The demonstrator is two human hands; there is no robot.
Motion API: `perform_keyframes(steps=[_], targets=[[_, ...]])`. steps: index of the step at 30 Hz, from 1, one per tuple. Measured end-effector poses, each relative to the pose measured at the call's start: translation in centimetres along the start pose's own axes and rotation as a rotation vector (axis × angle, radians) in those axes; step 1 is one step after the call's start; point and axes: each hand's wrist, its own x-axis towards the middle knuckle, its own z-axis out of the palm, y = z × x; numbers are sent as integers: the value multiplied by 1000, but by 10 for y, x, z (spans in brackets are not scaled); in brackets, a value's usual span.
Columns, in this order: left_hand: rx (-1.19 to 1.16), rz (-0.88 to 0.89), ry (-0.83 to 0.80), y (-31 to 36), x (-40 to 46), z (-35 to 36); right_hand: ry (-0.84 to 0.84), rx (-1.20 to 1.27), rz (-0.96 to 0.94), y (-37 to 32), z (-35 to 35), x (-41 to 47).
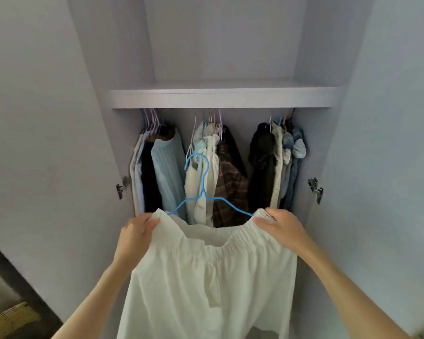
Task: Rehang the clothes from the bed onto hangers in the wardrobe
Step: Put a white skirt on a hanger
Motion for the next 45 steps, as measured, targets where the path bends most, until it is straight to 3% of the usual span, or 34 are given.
perform_keyframes(steps=[7,13,17,21,25,35,45], targets=[[-40,21,-361,26,3,87,199,-192,274,48,-23,-39],[-14,53,-492,42,17,124,141,-205,524,71,-23,-18],[27,62,-487,46,38,136,30,-138,518,84,-9,9],[155,96,-414,47,66,148,-2,337,594,81,0,34],[249,152,-347,55,89,160,-39,547,537,71,1,65],[300,338,-291,84,173,193,153,386,282,65,14,150],[476,472,-296,105,298,250,347,263,261,66,34,247]])
